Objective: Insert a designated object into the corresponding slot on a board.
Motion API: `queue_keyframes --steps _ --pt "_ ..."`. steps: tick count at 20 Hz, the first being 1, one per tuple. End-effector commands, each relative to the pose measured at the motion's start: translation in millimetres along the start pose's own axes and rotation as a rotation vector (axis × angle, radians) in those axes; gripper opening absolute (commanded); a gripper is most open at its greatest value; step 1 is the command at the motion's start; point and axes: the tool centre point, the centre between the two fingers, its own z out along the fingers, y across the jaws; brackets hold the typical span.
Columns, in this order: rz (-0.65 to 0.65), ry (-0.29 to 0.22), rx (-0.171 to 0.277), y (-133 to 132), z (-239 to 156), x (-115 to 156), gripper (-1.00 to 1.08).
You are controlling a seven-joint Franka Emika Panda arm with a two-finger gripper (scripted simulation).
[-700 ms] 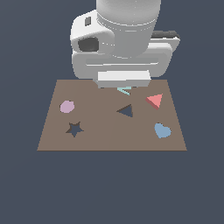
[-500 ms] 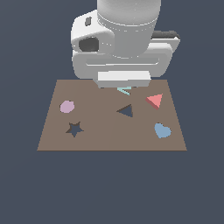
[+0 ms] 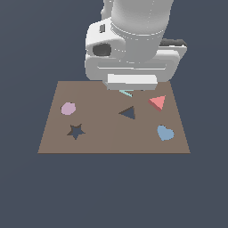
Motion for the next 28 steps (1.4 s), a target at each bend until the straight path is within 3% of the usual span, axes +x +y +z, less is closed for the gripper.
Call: queue_keyframes --steps 1,18,28 --pt "0.028 -0.001 0.002 -8.9 7.2 -4.3 1.00" --pt "0.308 -0.004 0.020 -99.4 76.0 -28.2 1.00" --pt "0.385 -0.005 0.025 -126.1 94.8 -28.0 1.00"
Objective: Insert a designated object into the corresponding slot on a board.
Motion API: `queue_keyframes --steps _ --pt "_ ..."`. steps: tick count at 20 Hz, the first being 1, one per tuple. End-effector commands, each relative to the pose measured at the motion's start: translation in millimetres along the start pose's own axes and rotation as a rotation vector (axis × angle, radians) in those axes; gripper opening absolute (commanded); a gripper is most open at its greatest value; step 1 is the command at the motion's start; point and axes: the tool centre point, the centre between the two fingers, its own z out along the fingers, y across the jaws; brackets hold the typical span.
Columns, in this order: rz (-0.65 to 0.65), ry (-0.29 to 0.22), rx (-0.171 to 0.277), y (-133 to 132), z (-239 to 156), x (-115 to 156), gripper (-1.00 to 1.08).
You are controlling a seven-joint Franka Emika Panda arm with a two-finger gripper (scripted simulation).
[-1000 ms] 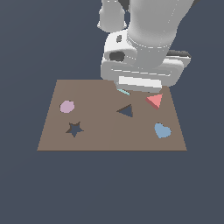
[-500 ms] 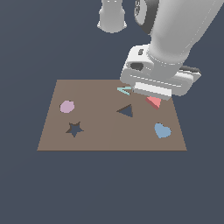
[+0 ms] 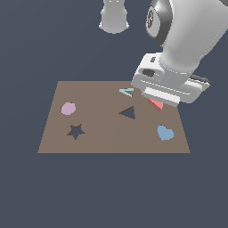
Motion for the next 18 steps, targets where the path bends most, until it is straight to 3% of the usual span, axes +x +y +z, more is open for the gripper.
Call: queue_keyframes --steps 1,15,16,18 --pt "0.011 0.001 0.001 -3.0 2.2 -0.5 1.00" --pt "0.013 0.001 0.001 -4.0 22.7 -0.2 1.00" --pt "0.013 0.001 0.001 -4.0 22.7 -0.2 -1.00" --pt "0.013 0.001 0.001 -4.0 22.7 -0.2 -1.00"
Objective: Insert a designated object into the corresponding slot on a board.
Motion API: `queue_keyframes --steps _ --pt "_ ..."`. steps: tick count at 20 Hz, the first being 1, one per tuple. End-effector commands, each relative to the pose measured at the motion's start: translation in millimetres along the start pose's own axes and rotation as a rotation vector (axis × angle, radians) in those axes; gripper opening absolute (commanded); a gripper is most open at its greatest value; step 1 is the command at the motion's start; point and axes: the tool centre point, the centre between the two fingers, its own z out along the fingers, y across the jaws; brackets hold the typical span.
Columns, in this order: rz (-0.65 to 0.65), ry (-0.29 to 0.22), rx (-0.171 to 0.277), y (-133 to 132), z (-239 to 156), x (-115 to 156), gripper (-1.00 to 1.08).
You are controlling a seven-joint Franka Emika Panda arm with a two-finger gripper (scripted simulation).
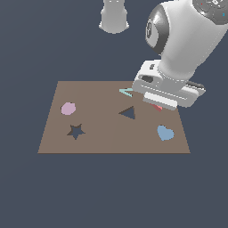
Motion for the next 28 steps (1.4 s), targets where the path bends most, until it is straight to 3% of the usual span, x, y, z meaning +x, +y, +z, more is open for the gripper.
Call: queue_keyframes --steps 1,17,28 --pt "0.001 0.000 0.000 0.2 0.7 0.3 -1.00" --pt "-0.011 0.000 0.000 0.8 -2.8 0.1 -1.00" --pt "-0.160 0.000 0.000 9.3 -3.3 -2.8 -1.00"
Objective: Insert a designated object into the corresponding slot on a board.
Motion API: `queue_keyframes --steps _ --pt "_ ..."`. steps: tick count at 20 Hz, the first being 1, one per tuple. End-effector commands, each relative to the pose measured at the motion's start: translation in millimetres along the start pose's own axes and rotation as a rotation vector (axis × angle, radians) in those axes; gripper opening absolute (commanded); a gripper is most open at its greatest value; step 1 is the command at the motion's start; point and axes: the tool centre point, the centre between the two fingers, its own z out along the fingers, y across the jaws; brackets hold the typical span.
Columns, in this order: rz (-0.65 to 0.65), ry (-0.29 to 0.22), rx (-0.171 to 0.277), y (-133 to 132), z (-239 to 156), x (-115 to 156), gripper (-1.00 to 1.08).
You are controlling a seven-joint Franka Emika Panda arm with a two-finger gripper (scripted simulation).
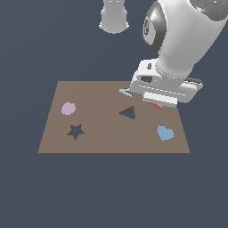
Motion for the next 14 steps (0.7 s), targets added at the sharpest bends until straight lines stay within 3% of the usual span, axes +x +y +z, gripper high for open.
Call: queue_keyframes --steps 1,14 --pt "-0.051 0.000 0.000 2.9 -0.3 -1.0 -1.00" --pt "-0.457 0.001 0.000 27.0 -1.7 -4.9 -1.00"
